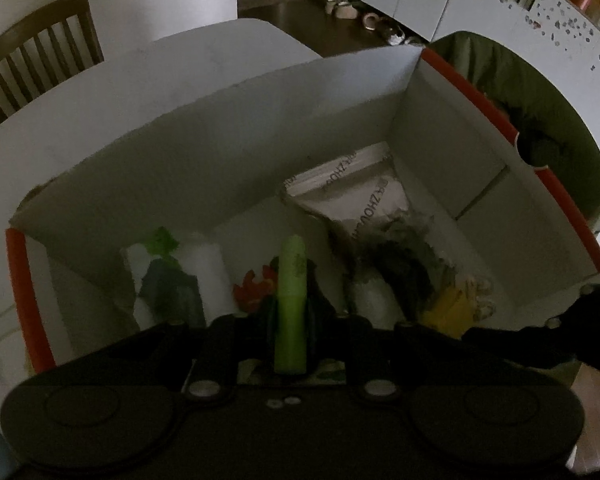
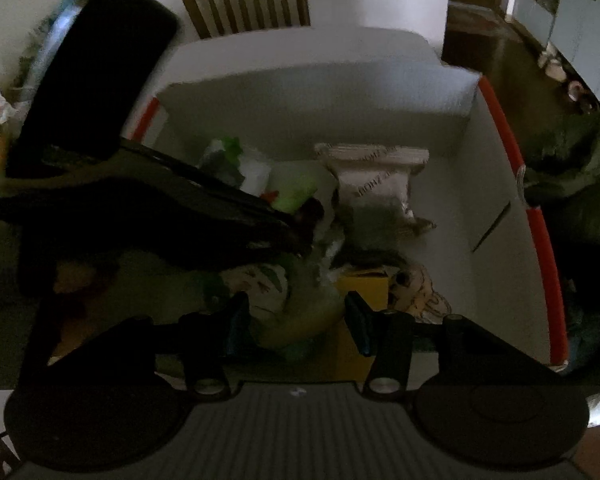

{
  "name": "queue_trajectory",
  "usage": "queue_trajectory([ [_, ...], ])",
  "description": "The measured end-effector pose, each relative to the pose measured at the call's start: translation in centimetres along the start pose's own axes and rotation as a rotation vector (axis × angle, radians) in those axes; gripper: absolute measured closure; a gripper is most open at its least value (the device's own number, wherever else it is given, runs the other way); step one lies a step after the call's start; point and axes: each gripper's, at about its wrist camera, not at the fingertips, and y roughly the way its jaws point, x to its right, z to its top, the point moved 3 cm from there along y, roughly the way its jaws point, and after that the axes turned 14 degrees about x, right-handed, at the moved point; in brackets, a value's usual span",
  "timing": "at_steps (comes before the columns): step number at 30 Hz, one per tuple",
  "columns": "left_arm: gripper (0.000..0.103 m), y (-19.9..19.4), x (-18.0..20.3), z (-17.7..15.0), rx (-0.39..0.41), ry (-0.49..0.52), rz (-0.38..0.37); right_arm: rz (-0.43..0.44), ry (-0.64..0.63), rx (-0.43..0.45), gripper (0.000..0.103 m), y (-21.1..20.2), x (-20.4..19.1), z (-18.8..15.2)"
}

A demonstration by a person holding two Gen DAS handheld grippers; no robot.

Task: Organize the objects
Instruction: 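Lower the green tube and white cylinder into the shoebox and open both grippers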

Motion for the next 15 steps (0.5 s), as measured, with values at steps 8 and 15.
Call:
queue_trajectory([
  [8,0.08,-0.3,0.2,-0.2,-0.017,-0.009,0.007,-0.006,-0.026,0.057,0.039,-2.3,-0.6,0.7],
  [15,0.065,-2.0,0.4,-0.5,0.032,-0.016,0.016,-0.036,-0.035,0.095,0.039,-4.9,-0.9,1.3],
])
